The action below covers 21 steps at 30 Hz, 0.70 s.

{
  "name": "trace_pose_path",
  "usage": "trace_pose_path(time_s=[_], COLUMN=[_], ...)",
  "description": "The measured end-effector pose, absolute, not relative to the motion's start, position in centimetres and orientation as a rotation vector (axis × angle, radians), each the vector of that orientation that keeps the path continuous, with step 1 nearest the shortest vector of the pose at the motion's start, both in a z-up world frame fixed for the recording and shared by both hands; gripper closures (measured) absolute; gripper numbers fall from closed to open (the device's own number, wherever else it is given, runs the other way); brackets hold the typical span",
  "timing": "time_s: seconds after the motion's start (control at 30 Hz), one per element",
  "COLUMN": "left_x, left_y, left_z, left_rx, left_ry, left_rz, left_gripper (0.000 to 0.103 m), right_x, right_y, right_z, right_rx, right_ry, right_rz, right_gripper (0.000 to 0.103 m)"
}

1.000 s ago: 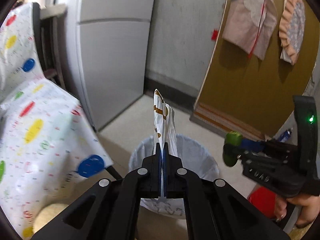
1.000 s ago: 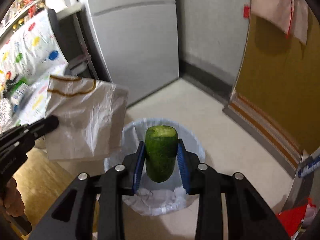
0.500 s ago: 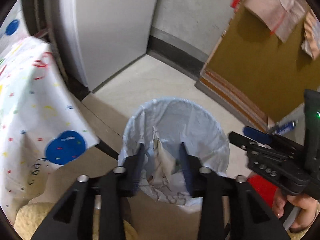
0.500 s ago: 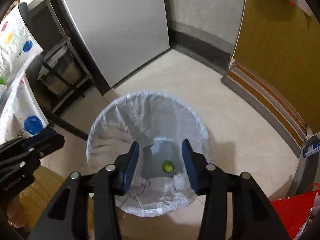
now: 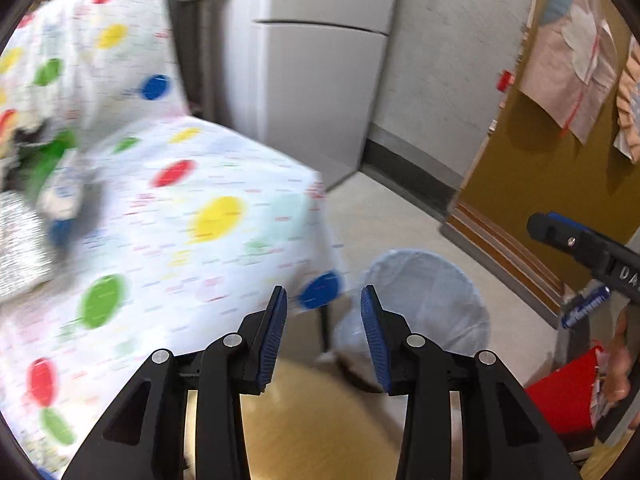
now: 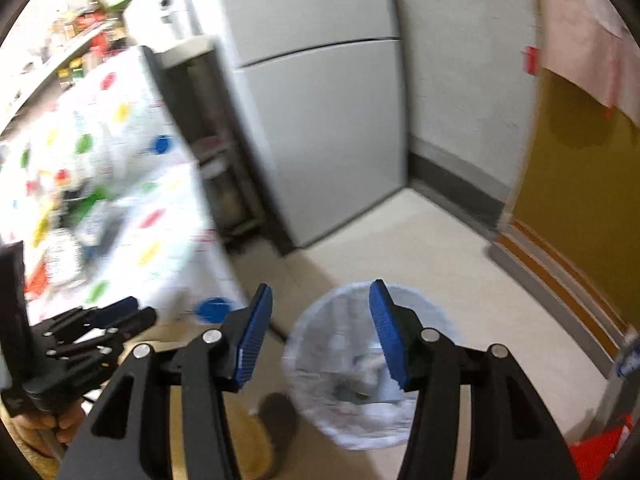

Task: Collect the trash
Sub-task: 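Move both tools back toward the chair seat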

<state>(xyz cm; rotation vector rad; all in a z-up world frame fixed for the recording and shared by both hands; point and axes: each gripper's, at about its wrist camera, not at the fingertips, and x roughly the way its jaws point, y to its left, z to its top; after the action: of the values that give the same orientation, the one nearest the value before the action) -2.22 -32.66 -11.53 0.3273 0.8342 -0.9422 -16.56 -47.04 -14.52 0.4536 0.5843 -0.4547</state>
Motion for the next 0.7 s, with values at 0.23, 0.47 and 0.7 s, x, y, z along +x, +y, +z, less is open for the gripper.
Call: trace_pose_path(time_s=[0.23, 0.47, 0.7], left_x=[1.0, 3.2, 5.1], left_y=[-22.8, -12.4, -3.9], left_z=[-9.5, -9.3, -7.9], left_rx=[0.249, 0.194, 0.127], left_ry=[0.842, 0.858, 0.842], left_rz=[-0.698, -0.45, -0.22], left_gripper=[0.05, 0.039, 0.033], right_x=[-12.6, -8.3, -3.1], right_y=[-40.2, -32.9, -27.4], right_z=[-11.1, -8.7, -8.1], right_rx=[0.319, 0.204, 0.135], right_ry=[0.582, 0.574, 0.577], right_rz=[-0.295, -0.124, 0.005], right_gripper=[0.041, 0.033, 0.033])
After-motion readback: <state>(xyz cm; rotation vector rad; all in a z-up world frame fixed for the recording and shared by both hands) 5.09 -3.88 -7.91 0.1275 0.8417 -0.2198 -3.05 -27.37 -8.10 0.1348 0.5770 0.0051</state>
